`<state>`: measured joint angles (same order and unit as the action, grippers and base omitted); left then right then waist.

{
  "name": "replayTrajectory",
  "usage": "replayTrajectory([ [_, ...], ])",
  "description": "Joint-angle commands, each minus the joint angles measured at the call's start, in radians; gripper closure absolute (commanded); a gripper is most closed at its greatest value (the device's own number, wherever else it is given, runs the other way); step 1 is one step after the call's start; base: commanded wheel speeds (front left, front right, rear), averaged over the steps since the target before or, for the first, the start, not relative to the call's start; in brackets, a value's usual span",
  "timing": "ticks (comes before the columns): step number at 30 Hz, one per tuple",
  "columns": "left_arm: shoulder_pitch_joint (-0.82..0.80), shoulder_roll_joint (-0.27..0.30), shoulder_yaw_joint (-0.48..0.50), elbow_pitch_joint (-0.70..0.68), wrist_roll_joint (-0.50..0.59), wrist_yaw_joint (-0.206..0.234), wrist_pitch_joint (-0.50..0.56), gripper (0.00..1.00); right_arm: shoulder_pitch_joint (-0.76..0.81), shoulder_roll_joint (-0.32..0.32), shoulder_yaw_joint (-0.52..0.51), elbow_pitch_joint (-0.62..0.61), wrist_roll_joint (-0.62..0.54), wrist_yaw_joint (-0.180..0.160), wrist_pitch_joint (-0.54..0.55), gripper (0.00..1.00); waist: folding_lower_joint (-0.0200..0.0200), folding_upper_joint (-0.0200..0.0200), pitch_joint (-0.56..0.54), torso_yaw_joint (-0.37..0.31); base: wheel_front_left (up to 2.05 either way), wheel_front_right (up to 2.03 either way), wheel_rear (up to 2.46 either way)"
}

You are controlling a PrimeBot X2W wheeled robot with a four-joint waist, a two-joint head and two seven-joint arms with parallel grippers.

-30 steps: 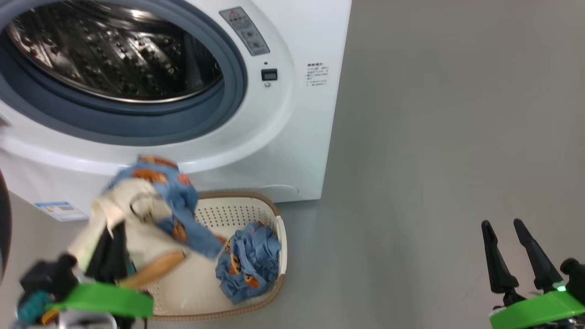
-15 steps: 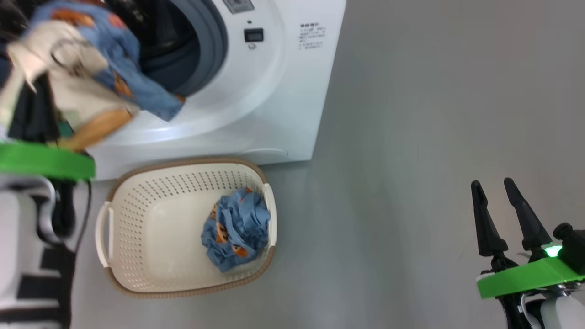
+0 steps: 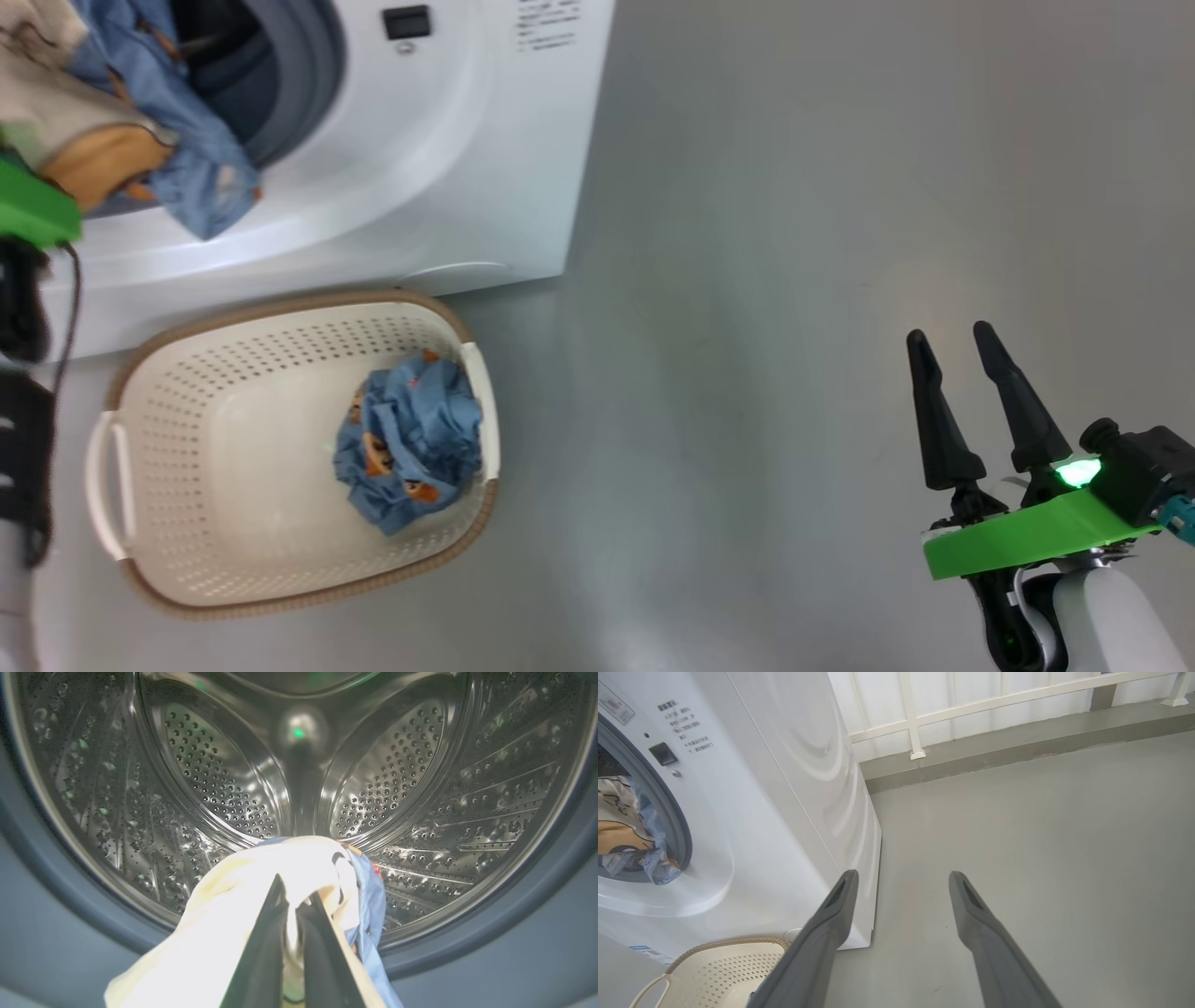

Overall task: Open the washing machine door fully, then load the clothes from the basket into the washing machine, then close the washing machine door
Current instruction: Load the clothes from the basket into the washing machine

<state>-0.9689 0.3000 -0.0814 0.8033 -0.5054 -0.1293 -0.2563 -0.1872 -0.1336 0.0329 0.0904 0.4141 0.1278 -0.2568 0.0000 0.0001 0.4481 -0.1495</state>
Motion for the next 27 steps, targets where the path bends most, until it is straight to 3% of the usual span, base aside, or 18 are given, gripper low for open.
replayTrajectory([
  [1,-0.061,0.069,0.016,0.003,-0.007,-0.001,-0.005,1.00,-0.006,-0.003,0.030,-0.020,-0.006,0.003,-0.005,0.00,0.0000,-0.0001,0.036,-0.046,0.00,0.00,0.00],
  [7,-0.169,0.124,0.035,-0.015,0.064,-0.001,-0.005,1.00,-0.019,0.011,0.040,-0.022,0.002,0.003,-0.005,0.00,0.0000,-0.0001,0.068,-0.094,0.00,0.00,0.00],
  [10,-0.187,0.125,0.056,-0.023,0.083,-0.001,-0.005,1.00,-0.024,0.015,0.040,-0.022,0.003,0.003,-0.005,0.00,0.0000,-0.0001,0.076,-0.100,0.00,0.00,0.00],
  [11,-0.193,0.126,0.063,-0.018,0.094,-0.001,-0.005,0.87,-0.026,0.018,0.041,-0.023,0.003,0.003,-0.005,0.00,0.0000,-0.0001,0.081,-0.103,0.00,0.00,0.00],
  [12,-0.197,0.129,0.067,-0.015,0.113,-0.001,-0.005,0.30,-0.028,0.020,0.042,-0.023,0.003,0.003,-0.005,0.00,0.0000,-0.0001,0.083,-0.104,0.00,0.00,0.00],
  [13,-0.198,0.130,0.073,-0.008,0.127,-0.001,-0.005,0.00,-0.030,0.023,0.044,-0.023,0.002,0.003,-0.005,0.00,0.0000,-0.0001,0.085,-0.106,0.00,0.00,0.00],
  [27,-0.152,0.099,0.145,0.025,0.186,-0.001,-0.006,0.00,-0.038,0.031,0.038,-0.018,0.002,0.003,-0.005,0.00,0.0000,-0.0001,0.081,-0.098,0.00,0.00,0.00],
])
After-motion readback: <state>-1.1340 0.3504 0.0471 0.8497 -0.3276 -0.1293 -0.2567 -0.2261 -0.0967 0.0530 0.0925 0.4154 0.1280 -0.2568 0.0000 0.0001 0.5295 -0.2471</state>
